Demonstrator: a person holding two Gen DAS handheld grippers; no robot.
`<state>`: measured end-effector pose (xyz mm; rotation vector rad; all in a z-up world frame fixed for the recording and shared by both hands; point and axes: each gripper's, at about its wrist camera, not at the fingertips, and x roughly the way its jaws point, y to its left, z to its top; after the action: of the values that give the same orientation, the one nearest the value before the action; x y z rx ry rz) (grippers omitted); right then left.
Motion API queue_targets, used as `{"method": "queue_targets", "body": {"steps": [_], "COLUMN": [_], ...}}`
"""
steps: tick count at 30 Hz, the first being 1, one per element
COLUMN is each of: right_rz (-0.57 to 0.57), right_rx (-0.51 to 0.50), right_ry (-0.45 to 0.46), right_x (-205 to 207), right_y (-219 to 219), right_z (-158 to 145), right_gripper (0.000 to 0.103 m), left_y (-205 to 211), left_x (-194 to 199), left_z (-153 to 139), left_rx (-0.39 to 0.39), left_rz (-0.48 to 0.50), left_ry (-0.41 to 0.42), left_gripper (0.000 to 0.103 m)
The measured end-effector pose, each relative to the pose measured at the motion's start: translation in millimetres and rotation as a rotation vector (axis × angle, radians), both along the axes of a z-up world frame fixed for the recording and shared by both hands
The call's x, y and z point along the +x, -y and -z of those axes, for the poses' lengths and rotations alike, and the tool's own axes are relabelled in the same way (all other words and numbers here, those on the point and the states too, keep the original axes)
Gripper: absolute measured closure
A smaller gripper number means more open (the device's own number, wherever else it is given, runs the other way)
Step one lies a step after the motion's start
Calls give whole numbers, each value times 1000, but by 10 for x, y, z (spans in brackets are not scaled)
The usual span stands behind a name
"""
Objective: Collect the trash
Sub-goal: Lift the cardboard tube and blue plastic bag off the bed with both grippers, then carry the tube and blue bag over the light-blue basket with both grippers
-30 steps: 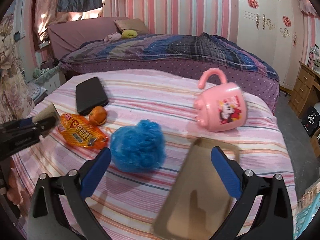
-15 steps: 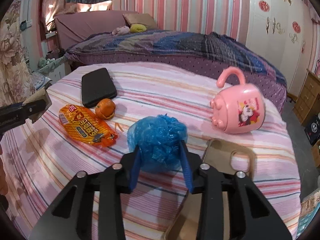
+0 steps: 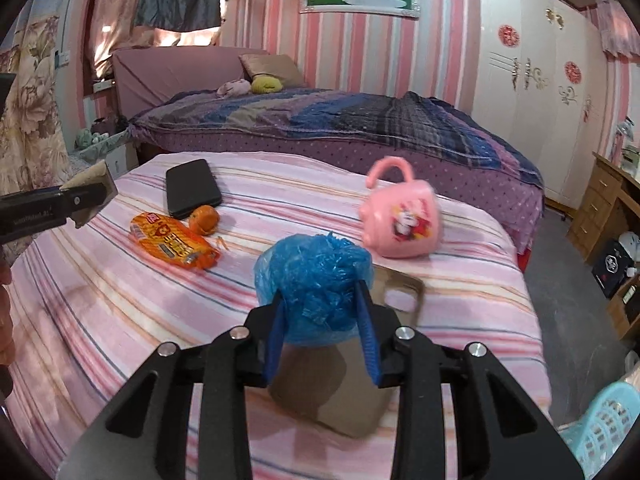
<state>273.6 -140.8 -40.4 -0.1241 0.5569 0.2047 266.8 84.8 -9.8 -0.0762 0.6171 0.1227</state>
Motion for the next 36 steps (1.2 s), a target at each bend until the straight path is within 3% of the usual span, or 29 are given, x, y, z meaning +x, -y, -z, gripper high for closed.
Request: {"method": "queue_targets", "body": {"steps": [9, 15, 24, 36], "right_rz": [66, 136, 249, 404], "right_rx": [4, 21, 46, -1], "right_ry": [31, 68, 102, 87], "right_x": [-535, -825, -1152, -1477], "right_y": [511, 996, 1719, 2636], "right_z": [-78, -190, -249, -173], "right_gripper": [70, 70, 70, 70], "left_y": [472, 762, 1347, 2082], "left_x": [-234, -449, -761, -1020], "left_z": [-20, 54, 118, 132], "left_rx": [13, -17, 53, 3], "left_rz": [53, 94, 150, 219], "left_ry": [33, 24, 51, 40], "left_gripper": [49, 49, 49, 49]}}
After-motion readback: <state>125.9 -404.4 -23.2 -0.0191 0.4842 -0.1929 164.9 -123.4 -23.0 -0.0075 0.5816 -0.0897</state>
